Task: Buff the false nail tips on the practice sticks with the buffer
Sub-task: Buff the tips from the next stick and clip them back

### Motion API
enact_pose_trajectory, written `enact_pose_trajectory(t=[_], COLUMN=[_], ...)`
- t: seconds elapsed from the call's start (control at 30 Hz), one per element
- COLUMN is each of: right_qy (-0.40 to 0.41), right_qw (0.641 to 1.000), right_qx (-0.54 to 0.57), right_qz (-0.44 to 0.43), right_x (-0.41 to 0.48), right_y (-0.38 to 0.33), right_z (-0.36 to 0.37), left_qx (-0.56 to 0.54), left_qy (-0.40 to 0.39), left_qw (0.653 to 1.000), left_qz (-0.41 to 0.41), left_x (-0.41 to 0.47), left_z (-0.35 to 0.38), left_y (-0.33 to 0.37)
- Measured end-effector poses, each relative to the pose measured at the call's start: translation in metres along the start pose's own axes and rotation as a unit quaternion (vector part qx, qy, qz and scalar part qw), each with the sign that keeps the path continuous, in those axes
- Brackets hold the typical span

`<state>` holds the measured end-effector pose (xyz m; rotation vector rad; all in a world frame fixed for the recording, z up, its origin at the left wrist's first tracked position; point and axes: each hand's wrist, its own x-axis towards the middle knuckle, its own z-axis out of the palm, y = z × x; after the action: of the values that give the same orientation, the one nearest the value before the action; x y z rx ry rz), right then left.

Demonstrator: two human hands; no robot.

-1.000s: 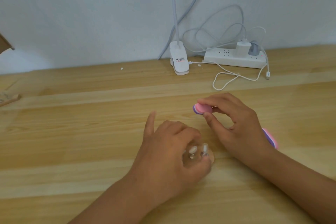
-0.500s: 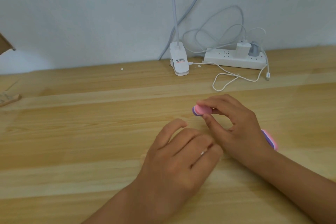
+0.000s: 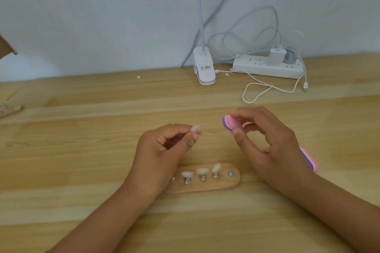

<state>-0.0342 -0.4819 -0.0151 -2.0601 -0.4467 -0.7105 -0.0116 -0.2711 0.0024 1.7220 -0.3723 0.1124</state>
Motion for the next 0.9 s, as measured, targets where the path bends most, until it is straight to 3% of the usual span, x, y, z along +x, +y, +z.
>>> enact_pose_trajectory(t=[0.27, 0.67, 0.9], right_qy=[-0.024, -0.071, -0.061], right_qw=[0.998, 0.996, 0.994], right_qx=[-0.056, 0.020, 0.089], right_qz=[-0.030, -0.050, -0.012], right_x=[-0.002, 0.011, 0.021], right_y=[-0.004, 0.003, 0.013], right_z=[0.008, 0.013, 0.018], left_qx=[-0.038, -0.011, -0.028], left_qy=[-0.026, -0.049, -0.040], left_qw=[0.998, 0.999, 0.999], left_qz=[-0.049, 0.019, -0.006], left_x=[0.007, -0.001, 0.002], left_z=[-0.007, 0.012, 0.009], left_y=[-0.015, -0.013, -0.011])
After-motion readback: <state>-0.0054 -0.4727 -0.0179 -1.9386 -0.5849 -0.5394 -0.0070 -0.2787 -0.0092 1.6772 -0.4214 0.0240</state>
